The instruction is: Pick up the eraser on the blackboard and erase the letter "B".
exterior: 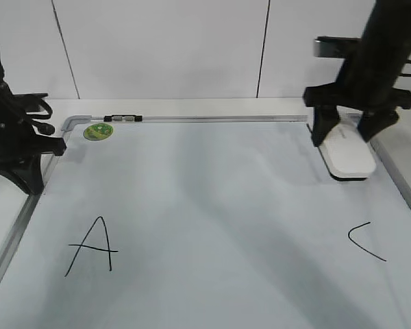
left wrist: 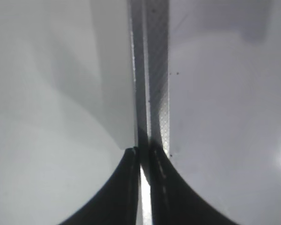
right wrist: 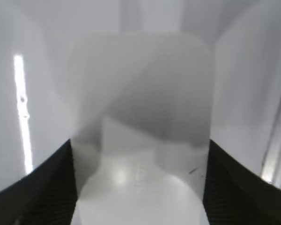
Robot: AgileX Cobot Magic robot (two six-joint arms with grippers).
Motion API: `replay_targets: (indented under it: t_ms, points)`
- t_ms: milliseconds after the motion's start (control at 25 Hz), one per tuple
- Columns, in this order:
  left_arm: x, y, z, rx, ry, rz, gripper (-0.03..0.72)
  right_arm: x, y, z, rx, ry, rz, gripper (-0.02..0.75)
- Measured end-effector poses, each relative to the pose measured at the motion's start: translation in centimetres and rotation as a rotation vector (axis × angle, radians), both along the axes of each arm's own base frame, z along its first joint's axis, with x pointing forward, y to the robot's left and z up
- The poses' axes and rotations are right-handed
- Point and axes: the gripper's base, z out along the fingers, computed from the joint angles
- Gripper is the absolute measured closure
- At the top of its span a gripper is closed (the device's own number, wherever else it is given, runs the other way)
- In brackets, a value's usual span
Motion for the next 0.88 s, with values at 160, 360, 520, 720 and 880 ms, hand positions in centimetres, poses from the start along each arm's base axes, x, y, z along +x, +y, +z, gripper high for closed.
replay_targets:
  t_ms: [160, 360, 520, 720, 880]
  points:
    - [0.0, 0.0, 0.0, 0.0, 0.0, 0.0, 0.662, 0.0, -3.8, -0.2, -0.019, 0.012, -0.082, 0.201]
    - [0.0, 0.0, 0.0, -0.005, 0.001, 0.003, 0.662, 0.1, -6.0, -0.2, -0.034, 0.012, -0.117, 0.201]
    - [0.0, 0.0, 0.0, -0.005, 0.001, 0.003, 0.662, 0.2, -6.7, -0.3, -0.039, 0.012, -0.116, 0.201]
    - [0.0, 0.0, 0.0, -0.005, 0.001, 0.003, 0.662, 0.3, -6.8, -1.1, -0.045, 0.03, -0.085, 0.201]
    - [0.0, -0.1, 0.0, -0.006, 0.001, 0.004, 0.662, 0.3, -6.8, -2.3, -0.052, 0.063, -0.059, 0.201]
